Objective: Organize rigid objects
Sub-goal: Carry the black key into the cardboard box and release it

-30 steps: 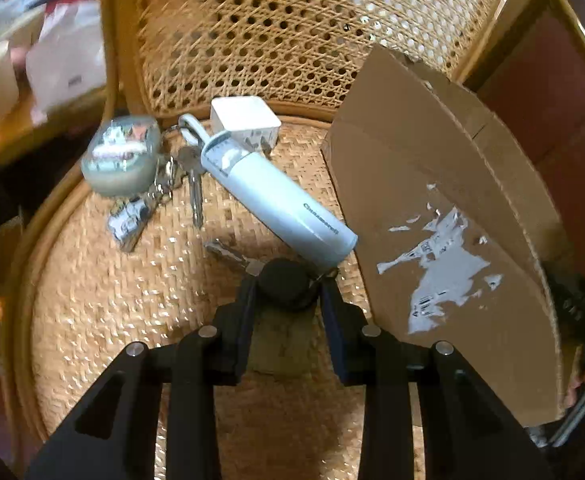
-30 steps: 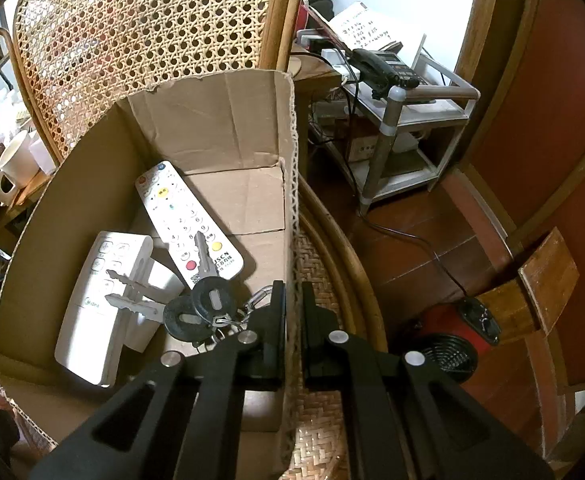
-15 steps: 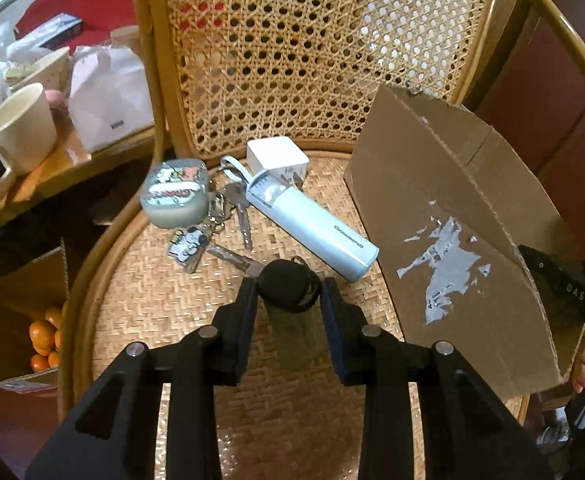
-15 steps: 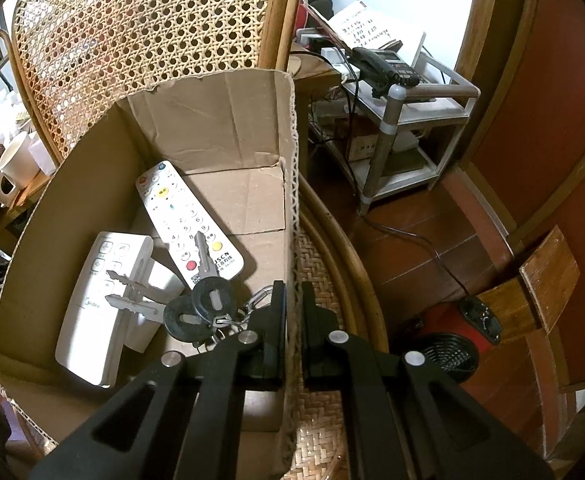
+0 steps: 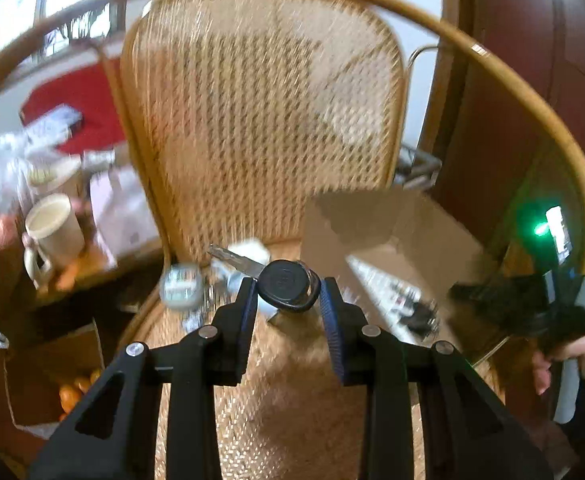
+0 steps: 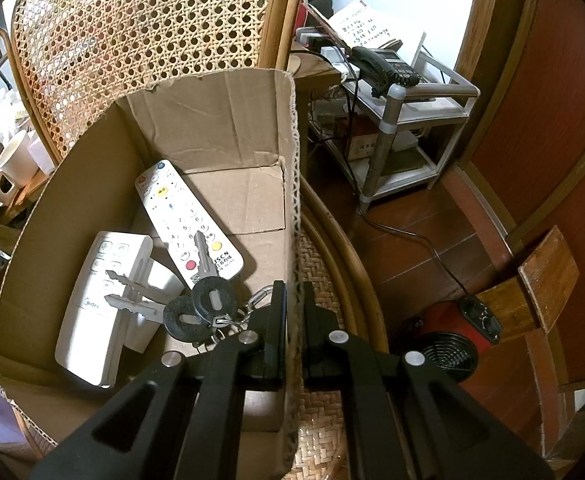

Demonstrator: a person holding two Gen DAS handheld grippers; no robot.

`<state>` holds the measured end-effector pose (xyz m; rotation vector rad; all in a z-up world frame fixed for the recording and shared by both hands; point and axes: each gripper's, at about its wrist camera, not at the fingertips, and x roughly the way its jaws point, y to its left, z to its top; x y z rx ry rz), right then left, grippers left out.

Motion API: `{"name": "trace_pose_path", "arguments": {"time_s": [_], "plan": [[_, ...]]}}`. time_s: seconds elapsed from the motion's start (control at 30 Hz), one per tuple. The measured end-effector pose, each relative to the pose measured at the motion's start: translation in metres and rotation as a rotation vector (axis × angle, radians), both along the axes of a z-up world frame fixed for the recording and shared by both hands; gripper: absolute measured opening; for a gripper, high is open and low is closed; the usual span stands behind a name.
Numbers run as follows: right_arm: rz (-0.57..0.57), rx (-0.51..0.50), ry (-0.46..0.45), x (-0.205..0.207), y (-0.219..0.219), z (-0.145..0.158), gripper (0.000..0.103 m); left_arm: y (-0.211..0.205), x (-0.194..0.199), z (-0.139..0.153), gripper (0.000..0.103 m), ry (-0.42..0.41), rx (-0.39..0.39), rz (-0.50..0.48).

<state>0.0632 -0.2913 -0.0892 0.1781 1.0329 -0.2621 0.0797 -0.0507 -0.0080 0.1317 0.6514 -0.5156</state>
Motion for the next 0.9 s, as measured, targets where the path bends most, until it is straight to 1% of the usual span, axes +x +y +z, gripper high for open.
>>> {"name": "trace_pose_path", "arguments": {"time_s": [0.1, 0.3, 0.37, 0.43, 0.53, 0.7, 0.8, 0.87, 0.9], "plan": [[0.000, -0.001, 0.000, 0.000, 0.000, 0.000, 0.007, -0.012, -0.010, 0.016, 0.031, -0.060, -0.022, -0.011], [-0.001, 0.000, 0.002, 0.000, 0.000, 0.000, 0.007, -0.036, -0.022, 0.033, 0.031, -0.106, -0.069, -0.051], [-0.001, -0.001, 0.001, 0.000, 0.000, -0.001, 0.007, -0.045, -0.027, 0.037, 0.031, -0.135, -0.079, -0.071], [-0.005, 0.003, 0.000, 0.000, 0.000, -0.001, 0.007, -0.054, -0.028, 0.038, 0.031, -0.143, -0.086, -0.088], [-0.004, 0.003, 0.000, 0.000, 0.000, -0.001, 0.007, -0.067, -0.028, 0.037, 0.031, -0.121, -0.095, -0.097], [-0.010, 0.008, 0.001, -0.001, -0.001, -0.001, 0.007, -0.087, -0.028, 0.029, 0.031, -0.095, -0.071, -0.099], [-0.015, 0.011, 0.003, -0.001, -0.001, -0.002, 0.007, -0.099, -0.028, 0.021, 0.031, -0.094, -0.022, -0.091], [-0.010, 0.010, 0.004, -0.001, -0.001, -0.002, 0.007, -0.105, -0.024, 0.014, 0.031, -0.086, 0.026, -0.050], [-0.008, 0.009, 0.004, -0.001, 0.000, -0.001, 0.007, -0.105, -0.022, 0.011, 0.031, -0.071, 0.029, -0.044]]}}
